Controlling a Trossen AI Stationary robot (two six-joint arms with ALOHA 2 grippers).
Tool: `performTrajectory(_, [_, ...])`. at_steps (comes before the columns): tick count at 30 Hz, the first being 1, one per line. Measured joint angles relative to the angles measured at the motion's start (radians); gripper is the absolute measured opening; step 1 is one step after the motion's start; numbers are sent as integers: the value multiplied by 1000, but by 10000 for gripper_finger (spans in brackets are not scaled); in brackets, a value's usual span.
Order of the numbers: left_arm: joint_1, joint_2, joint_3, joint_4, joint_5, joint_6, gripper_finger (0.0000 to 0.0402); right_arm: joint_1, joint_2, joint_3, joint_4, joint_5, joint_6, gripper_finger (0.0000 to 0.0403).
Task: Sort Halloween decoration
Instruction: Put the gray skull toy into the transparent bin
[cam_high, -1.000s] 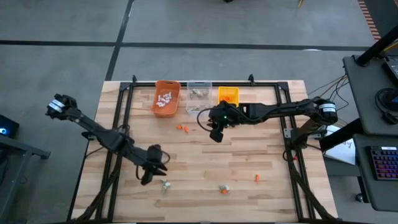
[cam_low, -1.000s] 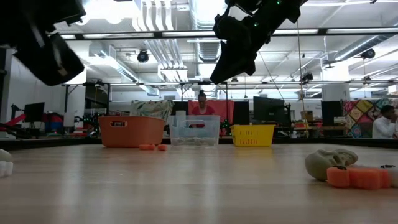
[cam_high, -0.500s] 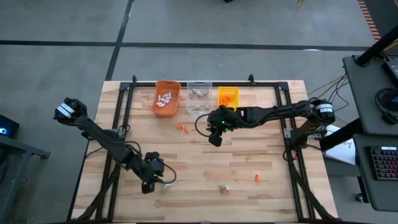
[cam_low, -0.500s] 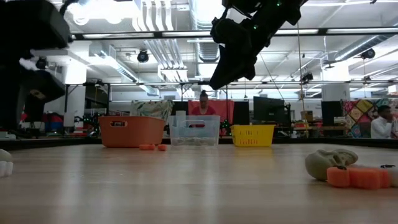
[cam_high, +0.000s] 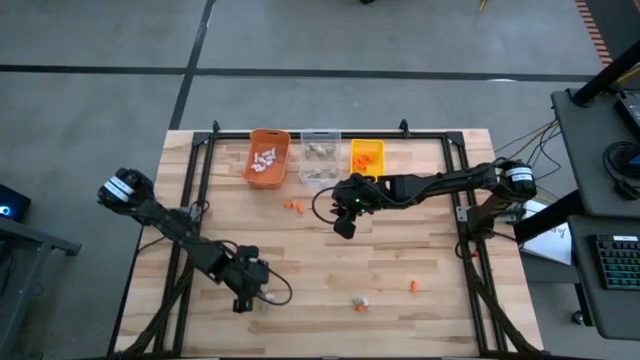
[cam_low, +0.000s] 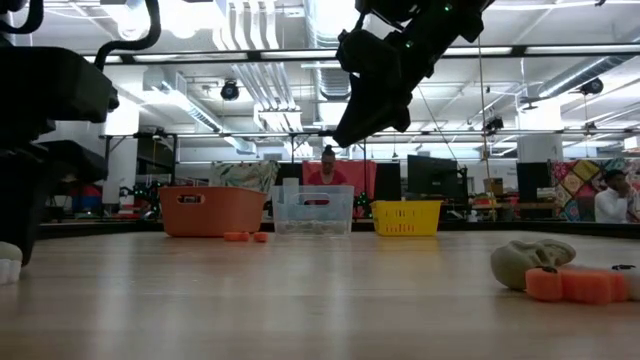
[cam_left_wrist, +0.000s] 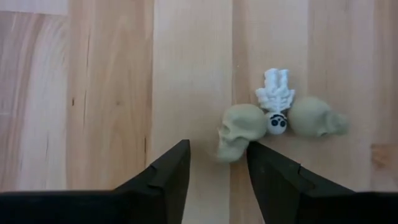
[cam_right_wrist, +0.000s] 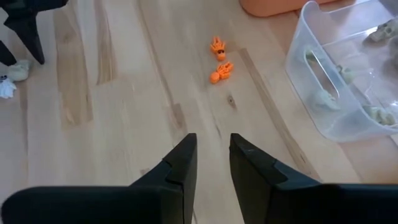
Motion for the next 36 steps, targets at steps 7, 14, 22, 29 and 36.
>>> performTrajectory(7, [-1,13,1,4,-5,10,145,0,0,0,2,0,10,78])
performTrajectory(14, [0,10,-1,-1,-5,8,108,0,0,0,6,0,18,84])
performTrajectory(22, [0,10,-2,-2,-17,-1,57,0,0,-2,30,0,18,73])
performTrajectory(29, [-2,9,0,-53,-46,-86,37,0,0,-3,29,1,18,77])
performTrajectory(36, [-16,-23,0,-85,-43,-82,36,2,0,-3,29,1,18,76])
